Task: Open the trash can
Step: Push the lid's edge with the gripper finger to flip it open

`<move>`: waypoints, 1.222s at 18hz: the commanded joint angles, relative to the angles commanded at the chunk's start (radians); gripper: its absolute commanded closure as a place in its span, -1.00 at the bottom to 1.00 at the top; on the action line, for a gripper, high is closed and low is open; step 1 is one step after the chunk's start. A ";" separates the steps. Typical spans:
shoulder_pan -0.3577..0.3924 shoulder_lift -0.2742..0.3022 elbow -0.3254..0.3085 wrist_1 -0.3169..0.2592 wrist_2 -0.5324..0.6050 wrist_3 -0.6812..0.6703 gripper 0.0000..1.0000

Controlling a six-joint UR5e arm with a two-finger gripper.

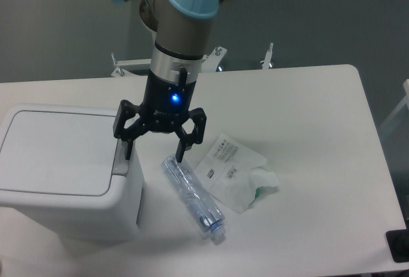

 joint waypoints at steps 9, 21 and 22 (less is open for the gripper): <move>0.000 -0.006 0.002 0.002 0.002 0.002 -1.00; 0.002 -0.002 0.076 0.002 0.002 0.009 -1.00; 0.006 0.000 0.090 0.003 0.003 0.015 -1.00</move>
